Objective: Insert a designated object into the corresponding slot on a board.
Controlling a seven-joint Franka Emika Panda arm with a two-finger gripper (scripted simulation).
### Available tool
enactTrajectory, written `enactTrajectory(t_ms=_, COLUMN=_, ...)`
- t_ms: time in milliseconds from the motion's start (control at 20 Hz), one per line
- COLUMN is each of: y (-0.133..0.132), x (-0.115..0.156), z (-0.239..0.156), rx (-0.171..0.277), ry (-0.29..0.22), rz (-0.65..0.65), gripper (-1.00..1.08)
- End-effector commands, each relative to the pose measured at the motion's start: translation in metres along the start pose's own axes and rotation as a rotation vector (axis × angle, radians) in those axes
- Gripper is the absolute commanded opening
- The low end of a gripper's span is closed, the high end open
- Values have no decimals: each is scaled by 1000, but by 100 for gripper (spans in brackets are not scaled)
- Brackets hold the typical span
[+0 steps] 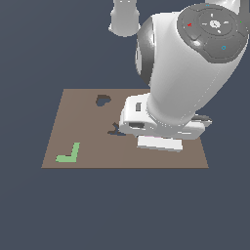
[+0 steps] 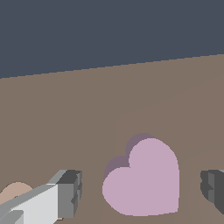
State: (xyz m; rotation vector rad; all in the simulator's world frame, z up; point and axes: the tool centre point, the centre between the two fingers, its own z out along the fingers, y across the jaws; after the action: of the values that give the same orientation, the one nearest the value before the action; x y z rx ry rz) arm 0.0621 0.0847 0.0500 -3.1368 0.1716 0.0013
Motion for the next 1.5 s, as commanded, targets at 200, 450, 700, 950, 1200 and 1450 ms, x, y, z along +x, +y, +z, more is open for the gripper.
enactTrajectory(t_ms=200, y=0, x=1, z=14, rx=0, ry=1, rz=1, gripper=100)
enactTrajectory(t_ms=450, y=0, x=1, z=20, rx=0, ry=1, rz=2, gripper=-100)
enactTrajectory(t_ms=700, y=0, x=1, z=20, rx=0, ry=1, rz=2, gripper=-100)
enactTrajectory(t_ms=950, y=0, x=1, z=19, rx=0, ry=2, rz=2, gripper=-100)
enactTrajectory(t_ms=1200, y=0, x=1, z=17, rx=0, ry=0, rz=2, gripper=-100)
enactTrajectory(t_ms=1450, y=3, x=-2, z=17, rx=0, ry=0, rz=2, gripper=-100)
